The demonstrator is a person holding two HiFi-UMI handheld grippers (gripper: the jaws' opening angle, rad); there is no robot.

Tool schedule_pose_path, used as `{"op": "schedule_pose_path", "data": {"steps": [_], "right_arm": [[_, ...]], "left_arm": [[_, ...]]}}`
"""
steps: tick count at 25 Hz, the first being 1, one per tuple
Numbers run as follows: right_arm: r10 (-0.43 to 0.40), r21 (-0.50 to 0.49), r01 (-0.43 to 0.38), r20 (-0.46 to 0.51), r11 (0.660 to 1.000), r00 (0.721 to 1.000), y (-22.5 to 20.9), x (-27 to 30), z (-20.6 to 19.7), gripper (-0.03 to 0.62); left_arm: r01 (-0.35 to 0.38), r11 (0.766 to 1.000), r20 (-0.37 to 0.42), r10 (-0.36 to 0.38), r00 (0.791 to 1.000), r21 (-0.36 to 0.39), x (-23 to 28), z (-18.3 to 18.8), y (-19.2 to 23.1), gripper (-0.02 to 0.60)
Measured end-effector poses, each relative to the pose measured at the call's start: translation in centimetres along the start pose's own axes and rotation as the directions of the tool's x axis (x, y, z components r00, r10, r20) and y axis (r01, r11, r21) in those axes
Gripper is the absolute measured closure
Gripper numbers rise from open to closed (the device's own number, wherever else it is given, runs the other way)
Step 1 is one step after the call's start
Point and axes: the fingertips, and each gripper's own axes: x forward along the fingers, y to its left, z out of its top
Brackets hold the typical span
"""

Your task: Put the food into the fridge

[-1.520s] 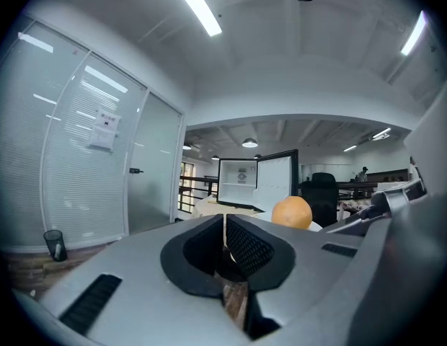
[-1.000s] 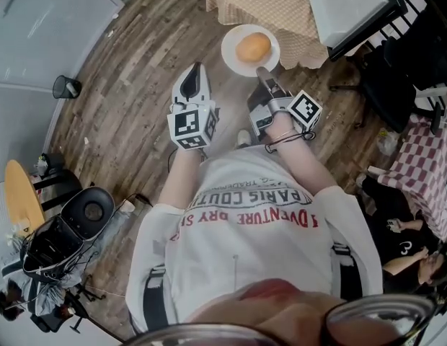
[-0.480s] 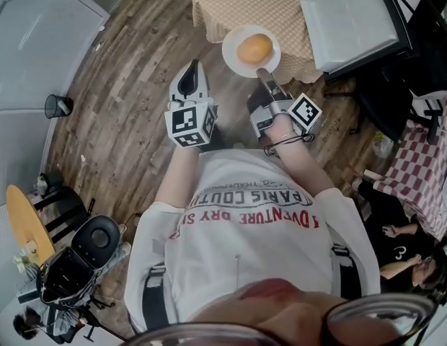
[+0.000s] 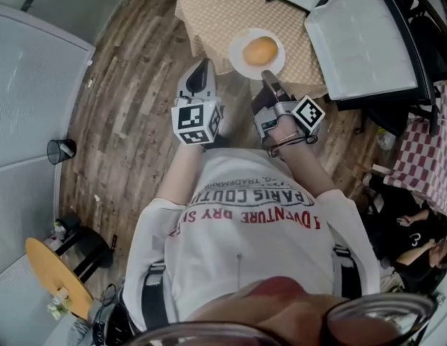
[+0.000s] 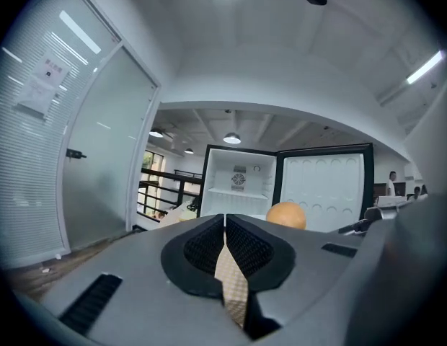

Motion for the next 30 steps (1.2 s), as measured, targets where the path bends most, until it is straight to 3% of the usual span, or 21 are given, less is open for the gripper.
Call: {"op": "schedule_pose_path", "data": {"steps": [10,16,25,30], "right_arm": [[-0.013,0.042,0.007,0.141,0.999,0.99,0.6,13.1,-3.0,0.559],[-0.034,0.05,0.026,0.182,0.998,0.983,0.1,16.9,-2.8,0.559],[-0.056,0.086,0.035,0.26,0.996,0.964,-1.5,21.4,3.1,0.559],[-0.031,0.082,0.007,0.298,0.997,0.954,-0.3,25.2,7.8,0.559]], "left_arm": [[0.152,0.988,-0.014,-0.152,0.988,0.024,8.4,3.8,10.9,0.554],[0.209,0.978,-0.041,-0.21,0.977,-0.016,12.0,2.9,13.3,0.554],[0.251,0.968,-0.11,-0.251,0.962,-0.013,20.1,1.1,12.7,0.554],[0.267,0.963,-0.111,-0.268,0.957,-0.019,26.9,2.6,12.7,0.554]]}}
